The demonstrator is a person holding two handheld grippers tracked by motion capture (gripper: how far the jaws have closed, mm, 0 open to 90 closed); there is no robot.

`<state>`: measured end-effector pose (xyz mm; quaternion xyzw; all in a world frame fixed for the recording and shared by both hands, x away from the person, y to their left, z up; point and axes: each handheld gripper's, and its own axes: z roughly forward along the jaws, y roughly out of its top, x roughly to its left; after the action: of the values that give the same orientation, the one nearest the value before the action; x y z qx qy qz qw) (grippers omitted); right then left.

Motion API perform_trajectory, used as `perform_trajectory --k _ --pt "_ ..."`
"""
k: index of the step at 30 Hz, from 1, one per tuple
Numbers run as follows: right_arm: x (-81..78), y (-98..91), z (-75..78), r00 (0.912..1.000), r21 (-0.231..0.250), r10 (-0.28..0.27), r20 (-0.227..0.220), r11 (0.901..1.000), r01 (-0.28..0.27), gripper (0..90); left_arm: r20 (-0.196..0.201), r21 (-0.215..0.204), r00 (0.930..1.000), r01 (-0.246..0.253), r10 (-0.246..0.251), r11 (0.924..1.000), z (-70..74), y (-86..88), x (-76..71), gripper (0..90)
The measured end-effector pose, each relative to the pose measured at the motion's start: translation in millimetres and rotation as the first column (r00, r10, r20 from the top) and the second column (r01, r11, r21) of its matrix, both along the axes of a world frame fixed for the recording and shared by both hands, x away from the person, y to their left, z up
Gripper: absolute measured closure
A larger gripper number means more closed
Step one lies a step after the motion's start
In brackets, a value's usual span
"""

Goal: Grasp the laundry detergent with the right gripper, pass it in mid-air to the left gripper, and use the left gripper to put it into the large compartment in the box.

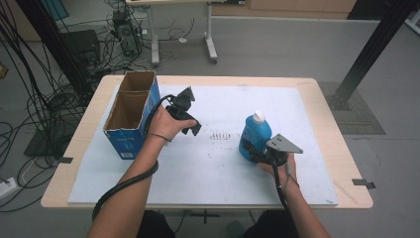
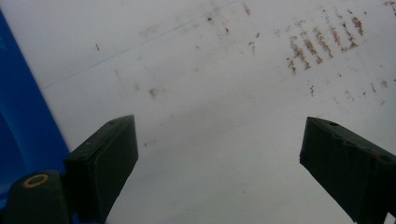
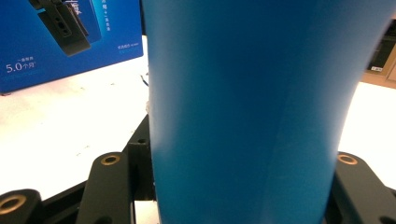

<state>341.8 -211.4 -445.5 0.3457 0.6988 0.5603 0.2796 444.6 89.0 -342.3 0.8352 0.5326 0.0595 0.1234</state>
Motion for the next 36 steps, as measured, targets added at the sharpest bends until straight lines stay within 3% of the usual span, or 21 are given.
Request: perform_trajectory --k 36 --pt "-0.2 0.1 -0.2 1.0000 0.002 -0.002 0.001 1.0000 0.002 43.2 0.008 0.004 1.0000 -0.004 0.004 1.0000 4.5 1.6 -1.7 10.4"
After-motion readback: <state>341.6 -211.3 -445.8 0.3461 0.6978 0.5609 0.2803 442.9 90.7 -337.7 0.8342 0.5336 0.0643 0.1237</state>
